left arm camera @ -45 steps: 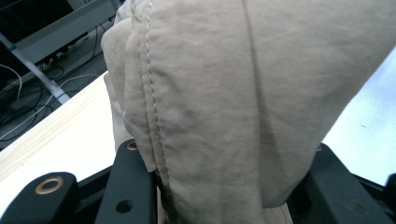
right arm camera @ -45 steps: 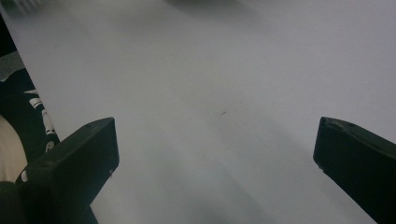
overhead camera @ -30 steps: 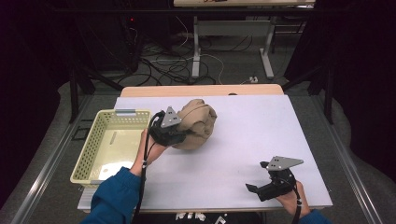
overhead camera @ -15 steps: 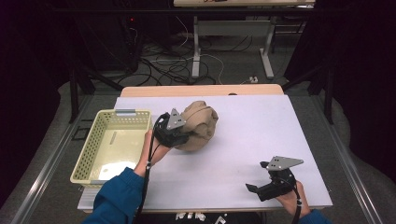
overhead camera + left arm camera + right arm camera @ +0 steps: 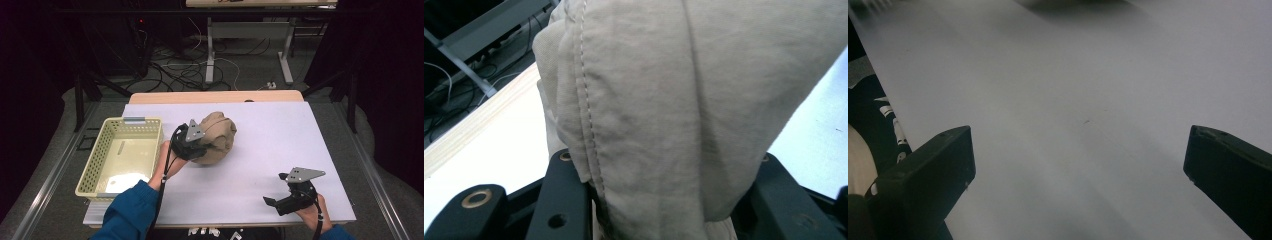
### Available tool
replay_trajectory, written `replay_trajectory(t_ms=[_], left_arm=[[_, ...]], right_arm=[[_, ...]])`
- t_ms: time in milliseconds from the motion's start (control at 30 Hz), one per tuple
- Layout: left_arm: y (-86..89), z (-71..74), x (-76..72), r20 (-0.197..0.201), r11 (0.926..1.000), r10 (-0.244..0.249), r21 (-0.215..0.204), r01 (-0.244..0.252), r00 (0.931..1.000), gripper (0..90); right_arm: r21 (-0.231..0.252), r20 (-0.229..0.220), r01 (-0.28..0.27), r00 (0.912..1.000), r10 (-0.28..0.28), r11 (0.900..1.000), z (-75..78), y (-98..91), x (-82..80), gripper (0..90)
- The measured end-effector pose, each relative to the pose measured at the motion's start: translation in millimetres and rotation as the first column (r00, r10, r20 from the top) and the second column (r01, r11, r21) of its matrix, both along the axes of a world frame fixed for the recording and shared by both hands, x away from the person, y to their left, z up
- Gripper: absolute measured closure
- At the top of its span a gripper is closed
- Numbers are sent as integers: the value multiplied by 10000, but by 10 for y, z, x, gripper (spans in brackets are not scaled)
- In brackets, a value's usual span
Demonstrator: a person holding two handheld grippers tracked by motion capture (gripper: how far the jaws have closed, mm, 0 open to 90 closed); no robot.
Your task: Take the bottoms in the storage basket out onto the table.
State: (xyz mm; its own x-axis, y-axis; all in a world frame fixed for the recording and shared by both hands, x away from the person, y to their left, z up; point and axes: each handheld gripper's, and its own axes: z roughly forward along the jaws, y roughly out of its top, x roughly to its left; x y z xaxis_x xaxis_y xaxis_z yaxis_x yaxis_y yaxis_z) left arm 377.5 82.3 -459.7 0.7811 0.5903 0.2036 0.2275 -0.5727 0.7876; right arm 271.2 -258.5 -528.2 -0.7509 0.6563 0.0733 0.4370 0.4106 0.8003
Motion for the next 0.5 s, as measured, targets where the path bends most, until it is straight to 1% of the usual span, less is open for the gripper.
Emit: replay_trajectory(t_ms=[33, 67, 133, 233, 267, 333, 367, 400, 433, 467, 500], left_arm=[[-9, -8, 1, -47, 10000, -52, 43, 52, 10000, 584], [-18, -21, 2, -9, 10000, -35, 56, 35, 10000, 583], [-31, -41, 0, -133, 10000, -25, 81, 26, 9999, 583], [-60, -93, 11, -85, 10000, -27, 55, 28, 10000, 583], [-65, -96, 11, -186, 9998, -84, 163, 87, 9998, 583], [-76, -110, 9, -178, 9998, -42, 177, 45, 9998, 583], [-84, -117, 10, -271, 9996, -103, 264, 110, 9996, 583], [-107, -139, 9, -179, 9996, -93, 253, 97, 9998, 583], [-107, -139, 9, -179, 9996, -93, 253, 97, 9998, 583], [-117, -144, 9, -234, 9989, -190, 418, 200, 9995, 583], [-117, -144, 9, -234, 9989, -190, 418, 200, 9995, 583]], right_arm=[[0, 1, -5, 10000, 5, 10000, 0, 0, 0, 0], [0, 10, -7, 10000, 7, 10000, 1, 0, 0, 0], [-3, 9, 4, 10000, -4, 10000, 1, 0, 0, 0], [12, 7, 0, 10000, 0, 10000, 1, -1, -1, 0], [2, 11, 17, 10000, -17, 10000, 1, -1, -1, 0], [-1, 24, 27, 10000, -27, 10000, 2, -3, 0, 0], [-1, 24, 27, 10000, -27, 10000, 2, -3, 0, 0], [-38, -21, -8, 10000, 8, 10000, 7, -6, -2, 0], [-34, -16, -4, 10000, 4, 10000, 7, -6, -2, 0], [-30, -25, -18, 10000, 18, 10000, 7, -8, -2, 0], [12, 26, 19, 10000, -19, 10000, 2, -5, -1, 0]])
